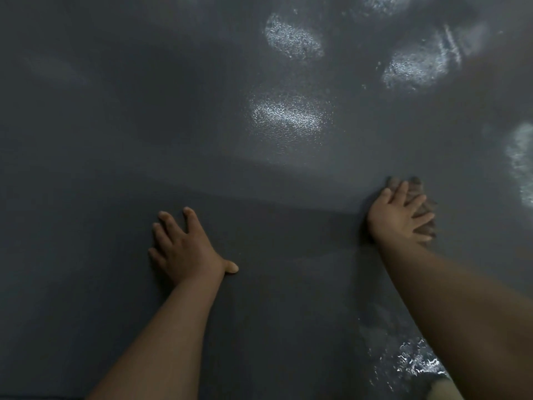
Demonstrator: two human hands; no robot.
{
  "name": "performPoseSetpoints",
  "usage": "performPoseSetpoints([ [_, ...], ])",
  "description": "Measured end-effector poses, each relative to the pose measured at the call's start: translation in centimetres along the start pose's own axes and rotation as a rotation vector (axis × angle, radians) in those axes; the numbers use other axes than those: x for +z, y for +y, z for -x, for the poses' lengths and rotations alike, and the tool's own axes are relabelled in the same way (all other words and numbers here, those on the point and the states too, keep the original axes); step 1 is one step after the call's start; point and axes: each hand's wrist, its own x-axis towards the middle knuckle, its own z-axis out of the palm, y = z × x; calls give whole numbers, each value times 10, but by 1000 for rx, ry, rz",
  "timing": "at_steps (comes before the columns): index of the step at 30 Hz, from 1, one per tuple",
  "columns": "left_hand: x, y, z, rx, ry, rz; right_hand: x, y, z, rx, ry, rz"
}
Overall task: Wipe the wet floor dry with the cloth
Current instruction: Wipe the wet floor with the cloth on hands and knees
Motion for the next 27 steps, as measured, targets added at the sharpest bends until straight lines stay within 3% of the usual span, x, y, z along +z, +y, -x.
performPoseSetpoints([
  [4, 1, 0, -1, -2, -4, 5, 27, -49, 57, -302, -50, 89],
  [11, 3, -5, -3, 5, 28, 7, 70, -79, 179, -1109, -236, 309],
  [16, 2, -4, -2, 24, 26, -14, 59, -62, 150, -1328, -189, 449],
  [19, 2, -11, 0, 61, 12, -42, 45, -42, 117, -1189, -140, 428],
  [25, 7, -37, 18, 267, -13, -86, 10, 24, 57, -444, -60, 247],
  [27, 9, -47, 25, 307, -30, -82, 8, 32, 60, -306, -85, 185],
])
